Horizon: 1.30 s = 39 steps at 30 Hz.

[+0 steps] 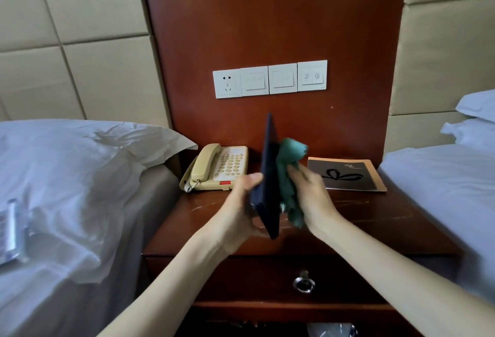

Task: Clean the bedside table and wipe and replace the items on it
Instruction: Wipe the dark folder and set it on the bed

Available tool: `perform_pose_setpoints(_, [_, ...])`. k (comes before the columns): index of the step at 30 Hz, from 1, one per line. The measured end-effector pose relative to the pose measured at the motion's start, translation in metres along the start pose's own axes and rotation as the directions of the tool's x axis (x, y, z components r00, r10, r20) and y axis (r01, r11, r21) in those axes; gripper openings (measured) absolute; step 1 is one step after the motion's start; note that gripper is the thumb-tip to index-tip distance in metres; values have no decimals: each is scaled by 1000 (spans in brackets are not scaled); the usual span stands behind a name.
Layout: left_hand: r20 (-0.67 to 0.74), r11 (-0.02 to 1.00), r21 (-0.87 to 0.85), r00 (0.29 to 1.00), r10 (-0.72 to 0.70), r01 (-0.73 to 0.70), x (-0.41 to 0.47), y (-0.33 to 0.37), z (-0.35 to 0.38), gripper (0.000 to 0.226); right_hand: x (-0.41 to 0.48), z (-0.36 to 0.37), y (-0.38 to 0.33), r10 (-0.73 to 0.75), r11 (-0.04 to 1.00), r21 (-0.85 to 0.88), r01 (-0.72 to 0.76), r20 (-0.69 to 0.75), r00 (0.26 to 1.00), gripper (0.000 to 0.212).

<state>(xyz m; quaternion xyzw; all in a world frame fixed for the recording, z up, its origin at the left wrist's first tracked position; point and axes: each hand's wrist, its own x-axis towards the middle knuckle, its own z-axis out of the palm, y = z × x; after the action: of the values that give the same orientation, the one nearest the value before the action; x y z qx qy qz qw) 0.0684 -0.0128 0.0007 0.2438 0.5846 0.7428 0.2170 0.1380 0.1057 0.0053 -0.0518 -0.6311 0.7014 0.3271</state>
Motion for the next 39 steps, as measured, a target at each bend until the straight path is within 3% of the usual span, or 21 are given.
perform_pose_setpoints(1, [41,992,124,999,20,-25,-5,5,-1,33,2,1,-2,91,982,165,-86,-17,996,24])
perform_pose_setpoints(2, [173,954,283,984,47,-95,-9,6,-3,44,3,3,-5,175,945,285,-161,-24,984,25])
perform_pose_setpoints(4, [261,883,452,965,9,-131,-16,12,-1,61,6,4,-11,307,882,387,-269,-39,951,29])
perform_pose_setpoints(7, [185,800,577,980,70,-167,-22,21,3,87,7,7,-19,371,829,461,-317,-30,928,31])
perform_pose_setpoints(11, [87,597,786,985,150,-160,-13,22,-5,98,6,10,-23,345,793,534,-294,5,939,34])
perform_pose_setpoints(14, [3,498,862,984,177,-92,-8,25,-11,100,0,13,-23,312,801,530,-279,29,950,30])
perform_pose_setpoints(16, [-23,398,916,984,177,-50,-9,23,-10,100,-2,14,-18,250,884,420,-207,-51,967,14])
perform_pose_setpoints(20, [8,231,971,972,233,-64,-13,8,-7,104,0,13,-12,186,973,174,-150,-215,959,24])
perform_pose_setpoints(21, [17,265,961,971,236,-82,-14,5,-10,108,2,11,-12,168,981,132,-139,-244,955,23])
perform_pose_setpoints(23, [21,486,865,975,222,-129,-16,4,-18,111,6,5,-11,147,988,89,-127,-288,946,19])
perform_pose_setpoints(26, [-4,832,534,984,179,-149,-24,-1,-28,91,9,-3,-9,179,983,103,-154,-325,929,16])
perform_pose_setpoints(28, [-46,947,313,995,93,-74,-29,-10,-31,70,11,-5,-5,214,975,131,-178,-351,912,13])
perform_pose_setpoints(30, [-63,975,221,997,46,-31,-34,-17,-32,46,13,-6,-2,245,968,150,-202,-378,893,10])
perform_pose_setpoints(32, [-35,966,250,997,74,-63,-38,-19,-34,29,15,-5,0,270,962,154,-228,-383,883,8])
perform_pose_setpoints(36, [1,948,291,991,131,-126,-42,-10,-35,21,16,-3,6,291,956,144,-254,-389,874,6])
perform_pose_setpoints(39, [-9,955,273,993,122,-115,-46,-5,-37,20,15,5,13,189,978,-8,-209,-394,899,6])
